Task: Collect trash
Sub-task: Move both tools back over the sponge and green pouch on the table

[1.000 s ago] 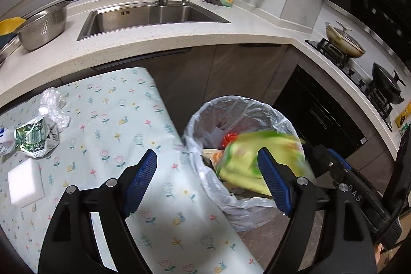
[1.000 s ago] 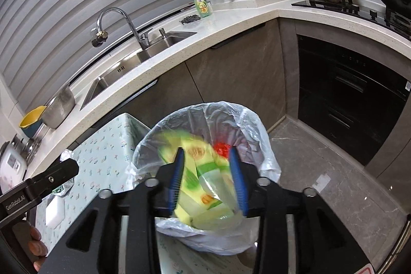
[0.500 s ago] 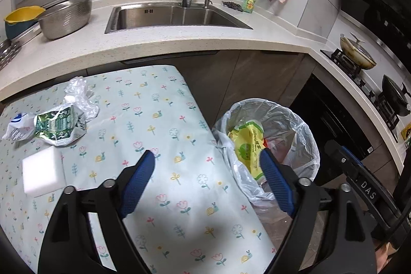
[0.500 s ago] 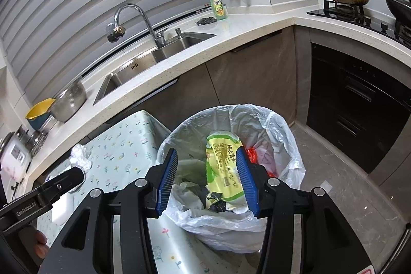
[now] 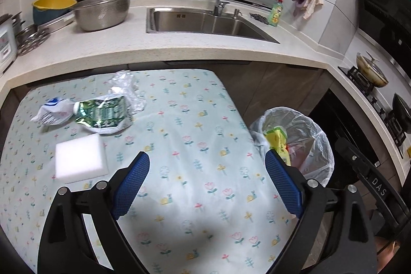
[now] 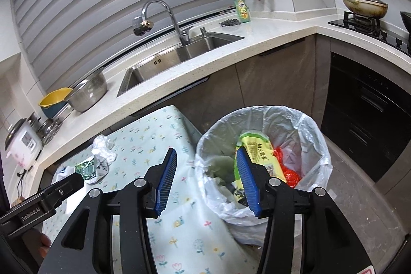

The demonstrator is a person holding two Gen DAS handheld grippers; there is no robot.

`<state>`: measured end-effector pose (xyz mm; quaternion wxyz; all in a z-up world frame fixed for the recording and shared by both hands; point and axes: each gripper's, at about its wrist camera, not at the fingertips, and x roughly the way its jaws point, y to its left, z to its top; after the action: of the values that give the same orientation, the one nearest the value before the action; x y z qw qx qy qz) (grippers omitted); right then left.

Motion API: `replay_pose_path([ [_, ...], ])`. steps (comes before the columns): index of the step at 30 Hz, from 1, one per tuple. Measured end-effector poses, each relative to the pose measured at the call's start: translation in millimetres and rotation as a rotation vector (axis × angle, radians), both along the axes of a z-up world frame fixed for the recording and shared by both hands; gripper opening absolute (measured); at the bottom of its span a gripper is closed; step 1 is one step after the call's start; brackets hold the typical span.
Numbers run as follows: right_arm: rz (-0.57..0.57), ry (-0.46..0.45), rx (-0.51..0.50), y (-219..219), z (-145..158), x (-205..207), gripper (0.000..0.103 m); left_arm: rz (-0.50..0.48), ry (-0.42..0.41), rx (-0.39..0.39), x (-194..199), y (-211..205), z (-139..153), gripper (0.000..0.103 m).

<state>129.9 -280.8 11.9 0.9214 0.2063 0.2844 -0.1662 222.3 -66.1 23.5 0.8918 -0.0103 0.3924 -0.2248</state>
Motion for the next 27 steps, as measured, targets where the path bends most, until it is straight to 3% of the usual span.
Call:
replay_pose_path([
  [12, 0.070, -0.005, -0.021, 51, 9, 12, 0.057, 0.126, 0.007, -0.005, 5, 68, -1, 0.093],
  [27, 0.161, 0.025, -0.026, 104, 2, 34, 0.059, 0.275, 0.063, 0.004, 15, 143, -26, 0.095],
])
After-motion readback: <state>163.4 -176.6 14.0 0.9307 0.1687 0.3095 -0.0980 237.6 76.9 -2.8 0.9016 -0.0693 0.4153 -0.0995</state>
